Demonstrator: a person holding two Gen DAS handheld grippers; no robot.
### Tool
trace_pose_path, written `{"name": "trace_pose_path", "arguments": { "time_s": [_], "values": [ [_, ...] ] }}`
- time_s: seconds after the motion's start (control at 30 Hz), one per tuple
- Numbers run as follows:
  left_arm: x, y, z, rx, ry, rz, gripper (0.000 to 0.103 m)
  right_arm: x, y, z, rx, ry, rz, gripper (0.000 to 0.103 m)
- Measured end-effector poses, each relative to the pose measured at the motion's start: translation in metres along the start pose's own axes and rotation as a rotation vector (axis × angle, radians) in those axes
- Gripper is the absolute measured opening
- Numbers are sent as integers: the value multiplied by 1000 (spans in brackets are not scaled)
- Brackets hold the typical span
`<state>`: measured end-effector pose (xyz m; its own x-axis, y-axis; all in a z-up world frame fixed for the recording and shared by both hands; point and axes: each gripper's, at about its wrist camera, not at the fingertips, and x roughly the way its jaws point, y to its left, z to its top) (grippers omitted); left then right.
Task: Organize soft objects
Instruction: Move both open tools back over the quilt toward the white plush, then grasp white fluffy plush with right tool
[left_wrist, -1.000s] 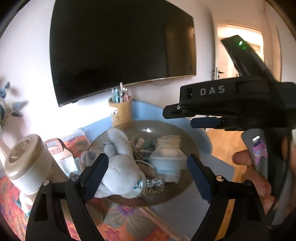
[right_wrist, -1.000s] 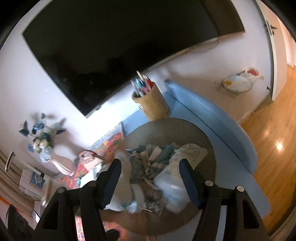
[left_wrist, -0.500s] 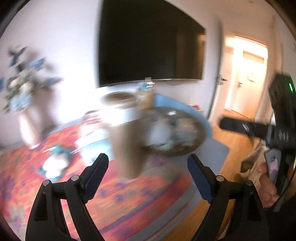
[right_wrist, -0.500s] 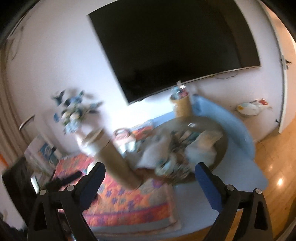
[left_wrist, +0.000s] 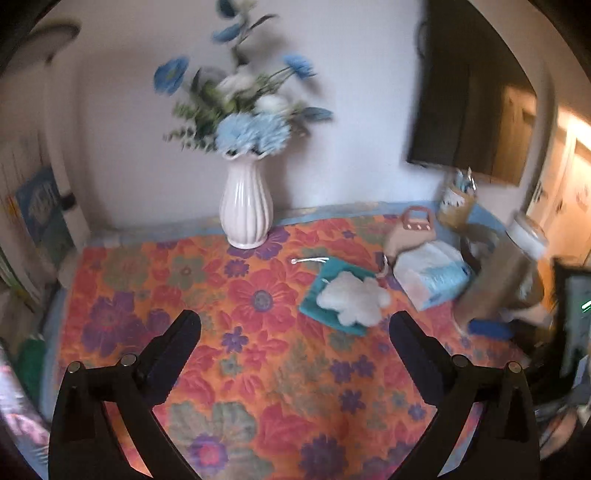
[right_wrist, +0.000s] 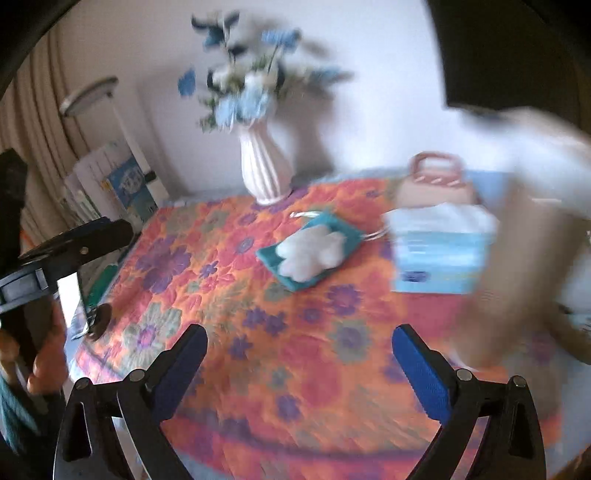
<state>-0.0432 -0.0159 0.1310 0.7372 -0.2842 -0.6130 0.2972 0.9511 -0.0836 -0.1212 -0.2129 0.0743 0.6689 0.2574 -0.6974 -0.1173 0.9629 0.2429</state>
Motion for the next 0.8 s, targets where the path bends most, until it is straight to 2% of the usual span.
{"name": "trace_pose_path", "arguments": {
  "time_s": [0.13,0.27,0.37,0.47,0.53,0.57,0.63,0.7,0.73,0.8],
  "values": [
    [46,19,8,-82,43,-84,102,54,3,29,36,38,-69,100],
    [110,22,26,-154,48,-108,100,91,-9,56,86,38,-93,100],
    [156,16,30,-183,58,-151,93,114,-9,68,49,10,-163,100],
    [176,11,16,-152,62,-109,93,133,-10,69,18,23,-141,100],
    [181,8,8,-114,104,-37,93,139,-12,65,19,17,-116,100],
    [180,6,5,-101,105,-3,93,141,-13,62,20,8,-117,100],
    [178,0,1,-90,100,15,93,143,-9,59,-5,-6,-166,100],
    [179,-5,1,-76,97,25,93,142,-7,60,-22,-26,-172,100],
    [180,-9,0,-70,95,33,93,140,-6,59,-25,-33,-187,98],
    [179,-14,0,-59,89,42,93,140,-4,58,-39,-34,-171,78]
  ]
}}
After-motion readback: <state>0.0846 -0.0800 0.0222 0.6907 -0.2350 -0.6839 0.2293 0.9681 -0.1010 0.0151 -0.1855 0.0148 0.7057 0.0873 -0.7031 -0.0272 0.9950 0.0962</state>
